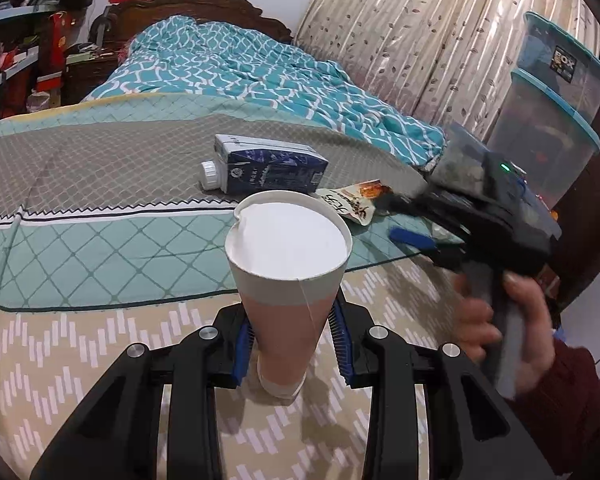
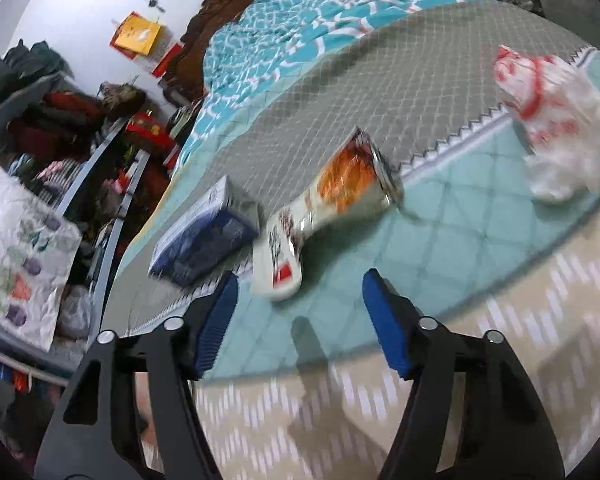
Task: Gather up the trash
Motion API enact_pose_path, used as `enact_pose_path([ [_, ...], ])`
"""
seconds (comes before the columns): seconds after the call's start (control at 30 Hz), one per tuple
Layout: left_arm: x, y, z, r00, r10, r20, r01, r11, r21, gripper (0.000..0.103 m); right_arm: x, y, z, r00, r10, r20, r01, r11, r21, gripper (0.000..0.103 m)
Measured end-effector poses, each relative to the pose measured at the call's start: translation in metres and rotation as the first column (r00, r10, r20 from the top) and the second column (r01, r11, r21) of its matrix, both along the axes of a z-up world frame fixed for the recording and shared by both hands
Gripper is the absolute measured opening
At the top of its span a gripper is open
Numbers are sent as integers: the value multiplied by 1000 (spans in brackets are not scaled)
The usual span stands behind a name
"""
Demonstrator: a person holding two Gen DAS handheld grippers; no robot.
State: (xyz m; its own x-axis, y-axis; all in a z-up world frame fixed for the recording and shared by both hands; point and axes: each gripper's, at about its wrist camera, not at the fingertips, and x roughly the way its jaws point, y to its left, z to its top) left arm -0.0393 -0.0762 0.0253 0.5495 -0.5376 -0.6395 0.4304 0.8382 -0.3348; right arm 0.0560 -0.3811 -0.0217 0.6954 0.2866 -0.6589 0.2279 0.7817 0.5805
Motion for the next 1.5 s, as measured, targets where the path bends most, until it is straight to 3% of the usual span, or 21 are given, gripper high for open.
enact_pose_path([
  [0.17, 2, 2, -1, 1000, -14, -11, 14, 1000, -23, 32, 28, 6, 1, 999, -49, -6, 48, 997, -54, 59],
  [0.23, 3, 3, -1, 1000, -15, -19, 15, 999, -37, 32, 36, 12, -1, 998, -58, -34, 54, 993, -101, 43],
  [0.27, 3, 4, -1, 1000, -16, -21, 15, 999, -41, 32, 38, 13, -1, 997, -57, -44, 52, 992, -115, 27],
  [0.3, 4, 5, -2, 1000, -18, -24, 16, 999, -46, 32, 39, 14, -2, 997, -58, -49, 51, 991, -124, 19],
  [0.37, 3, 5, -2, 999, -19, -25, 18, 999, -50, 32, 37, 14, -2, 998, -44, -53, 38, 994, -107, 15],
  [0.63, 1, 1, -1, 999, -28, -16, 27, 999, -26, 32, -25, 23, 6, 998, 51, -44, -56, 993, -109, 14],
  [0.87, -9, -12, 1, 999, -44, 4, 44, 998, 35, 32, -131, 19, 11, 992, 125, -26, -128, 979, -161, 14],
  [1.03, -26, -28, 0, 996, -86, -10, 86, 996, 29, 32, -199, 12, 14, 997, 80, 12, -75, 967, -242, 14],
  [1.13, -37, -51, 2, 990, -142, -17, 143, 989, 40, 32, -227, -1, 13, 999, 31, 32, -23, 971, -239, 14],
  [1.5, -63, -141, 6, 954, -299, -33, 301, 950, 86, 32, -276, -64, 14, 988, -113, 103, 131, 974, -183, 14],
])
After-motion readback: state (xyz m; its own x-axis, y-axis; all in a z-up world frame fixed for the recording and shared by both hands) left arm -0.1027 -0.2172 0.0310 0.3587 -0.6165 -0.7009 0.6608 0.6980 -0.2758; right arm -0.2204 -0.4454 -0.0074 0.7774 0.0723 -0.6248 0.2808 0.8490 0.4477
